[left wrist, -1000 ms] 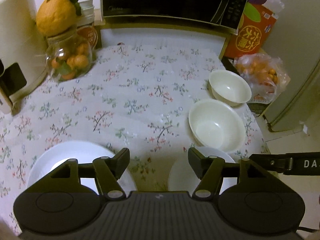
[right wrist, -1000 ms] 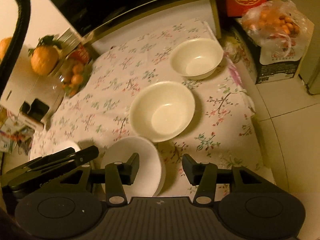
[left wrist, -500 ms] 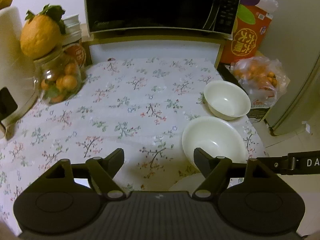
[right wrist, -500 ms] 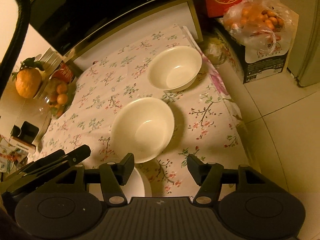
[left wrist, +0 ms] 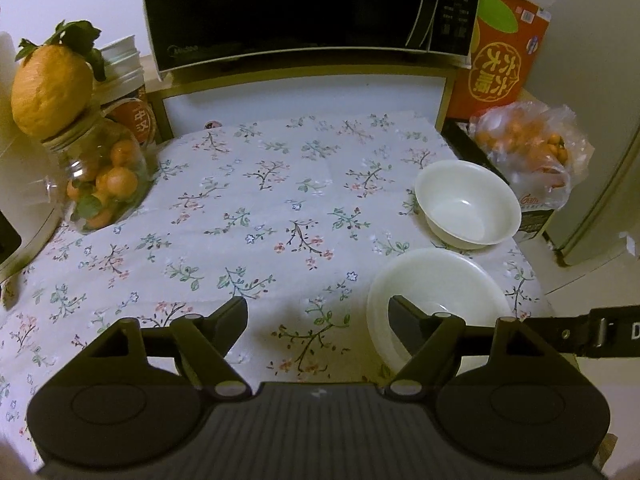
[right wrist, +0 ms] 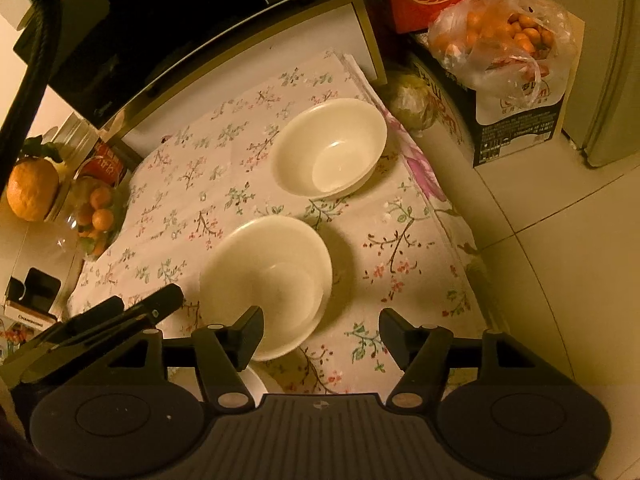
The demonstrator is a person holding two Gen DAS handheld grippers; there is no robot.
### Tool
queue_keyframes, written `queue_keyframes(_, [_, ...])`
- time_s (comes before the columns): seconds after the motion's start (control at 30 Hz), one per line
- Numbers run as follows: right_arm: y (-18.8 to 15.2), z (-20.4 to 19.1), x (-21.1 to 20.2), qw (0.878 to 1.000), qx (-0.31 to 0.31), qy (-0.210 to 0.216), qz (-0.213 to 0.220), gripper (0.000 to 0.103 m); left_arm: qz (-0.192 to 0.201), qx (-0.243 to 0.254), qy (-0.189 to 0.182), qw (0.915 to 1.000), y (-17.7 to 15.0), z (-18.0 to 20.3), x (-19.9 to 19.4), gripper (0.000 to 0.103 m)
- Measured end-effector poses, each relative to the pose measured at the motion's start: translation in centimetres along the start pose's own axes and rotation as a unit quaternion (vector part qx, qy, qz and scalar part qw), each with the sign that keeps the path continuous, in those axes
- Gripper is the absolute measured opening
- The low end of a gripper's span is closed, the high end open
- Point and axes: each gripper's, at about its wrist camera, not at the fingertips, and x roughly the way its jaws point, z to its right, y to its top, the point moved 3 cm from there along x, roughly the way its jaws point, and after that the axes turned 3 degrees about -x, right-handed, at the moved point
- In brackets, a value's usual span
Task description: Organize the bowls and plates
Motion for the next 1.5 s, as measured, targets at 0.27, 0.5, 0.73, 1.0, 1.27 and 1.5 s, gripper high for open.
queue_keyframes(0.27, [0.7,0.5,0.3,1.0,0.01,-0.001,0.002,0.063,-0.007,0.007,0.004,0.9999,0.7,0.4,1.5,0.07])
queue_keyframes(0.5, [0.9,0.1,1.2,1.0,-0.002,-0.003,-0.005,0.063,-0.023,0.006,-0.001,0.9997,0.8,0.9,2.7,0.061])
queue_keyframes(0.73, [1.0,-0.3,2.4,1.0,-0.004,0.002,-0.018,0.058,-0.045,-0.005,-0.011,0.9989,0.7,0.8,3.8,0.052])
queue_keyframes(1.0, [0.9,-0.3,3.7,1.0,0.006,0.001,-0.027,0.051,-0.06,-0.016,-0.026,0.9977,0.5,0.5,4.4,0.047])
queue_keyframes(1.27, [0.8,-0.4,4.1,1.0,0.009,0.005,-0.024,0.043,-0.072,-0.026,-0.047,0.996,0.2,0.5,4.8,0.033])
queue_keyframes(1.5, [0.5,-1.0,4.5,1.0,-0.002,0.011,-0.028,0.016,-0.071,-0.023,-0.063,0.9952,0.1,1.0,4.5,0.011])
